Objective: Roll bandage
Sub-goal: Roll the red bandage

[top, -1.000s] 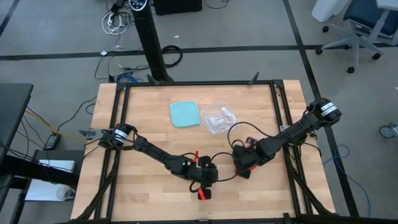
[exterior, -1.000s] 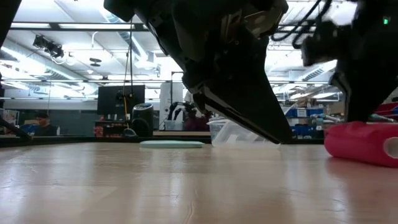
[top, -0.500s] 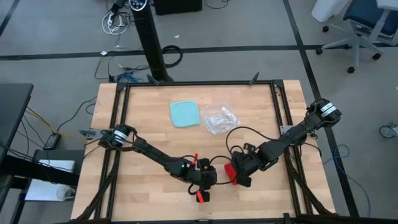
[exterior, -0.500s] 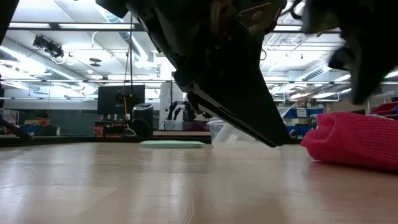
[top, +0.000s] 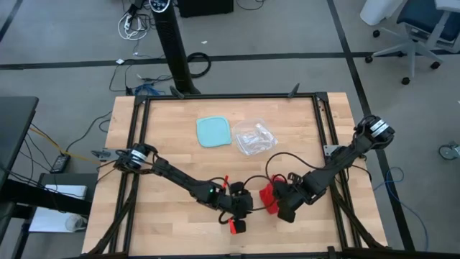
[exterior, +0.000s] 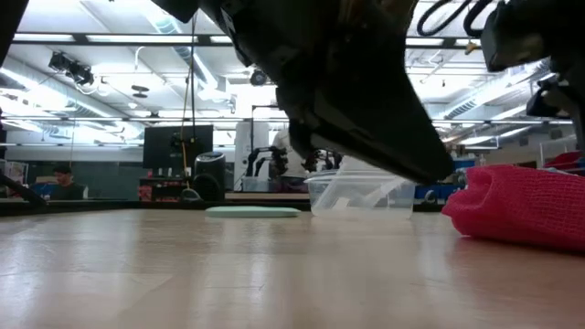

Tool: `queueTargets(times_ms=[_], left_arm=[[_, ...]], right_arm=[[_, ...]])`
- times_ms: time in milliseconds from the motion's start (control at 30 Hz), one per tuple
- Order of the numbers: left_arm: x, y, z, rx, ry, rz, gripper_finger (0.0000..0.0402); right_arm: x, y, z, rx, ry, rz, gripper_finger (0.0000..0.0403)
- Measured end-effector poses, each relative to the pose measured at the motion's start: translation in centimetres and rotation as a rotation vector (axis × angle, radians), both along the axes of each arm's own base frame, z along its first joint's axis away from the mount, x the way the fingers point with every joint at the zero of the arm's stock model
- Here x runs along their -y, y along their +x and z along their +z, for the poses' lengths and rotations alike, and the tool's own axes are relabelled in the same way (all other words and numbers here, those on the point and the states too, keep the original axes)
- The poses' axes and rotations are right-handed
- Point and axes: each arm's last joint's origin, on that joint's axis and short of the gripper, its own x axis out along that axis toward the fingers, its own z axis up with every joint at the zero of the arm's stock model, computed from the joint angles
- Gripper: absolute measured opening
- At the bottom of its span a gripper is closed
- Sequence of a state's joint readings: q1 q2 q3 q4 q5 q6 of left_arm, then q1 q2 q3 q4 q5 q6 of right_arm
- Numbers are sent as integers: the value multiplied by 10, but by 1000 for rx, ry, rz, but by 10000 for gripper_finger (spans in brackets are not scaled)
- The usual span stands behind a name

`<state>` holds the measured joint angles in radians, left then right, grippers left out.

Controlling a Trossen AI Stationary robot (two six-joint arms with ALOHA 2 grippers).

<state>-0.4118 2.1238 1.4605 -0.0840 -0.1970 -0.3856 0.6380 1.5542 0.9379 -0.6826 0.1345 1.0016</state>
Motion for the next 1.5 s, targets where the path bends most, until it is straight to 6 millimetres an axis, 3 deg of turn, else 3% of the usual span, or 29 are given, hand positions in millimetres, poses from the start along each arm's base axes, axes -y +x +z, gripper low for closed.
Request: queueTargets(times_ms=[400,533,800,1000,1167,1333,1500], left_arm=[[-5,4,1,25,42,-26,72],[12,-7,7,32,85,-24,72],[56,-45,32,104,257,30,72],[91,-63,39,192,213,-34,72],[111,-70,45,349,101,-75,72],[118,-72,49,478,-90,-150,72],[115,-78,43,556,-259,-151,72]], right_arm=[[-9,14,-35,71,14,52,5],[-15,31,-44,171,59,85,2],[-9,53,-54,284,41,96,2],[6,69,-48,333,-2,116,2],[12,86,-32,375,-45,179,2],[6,92,-13,319,-81,227,2],[-4,81,3,157,-126,215,2]])
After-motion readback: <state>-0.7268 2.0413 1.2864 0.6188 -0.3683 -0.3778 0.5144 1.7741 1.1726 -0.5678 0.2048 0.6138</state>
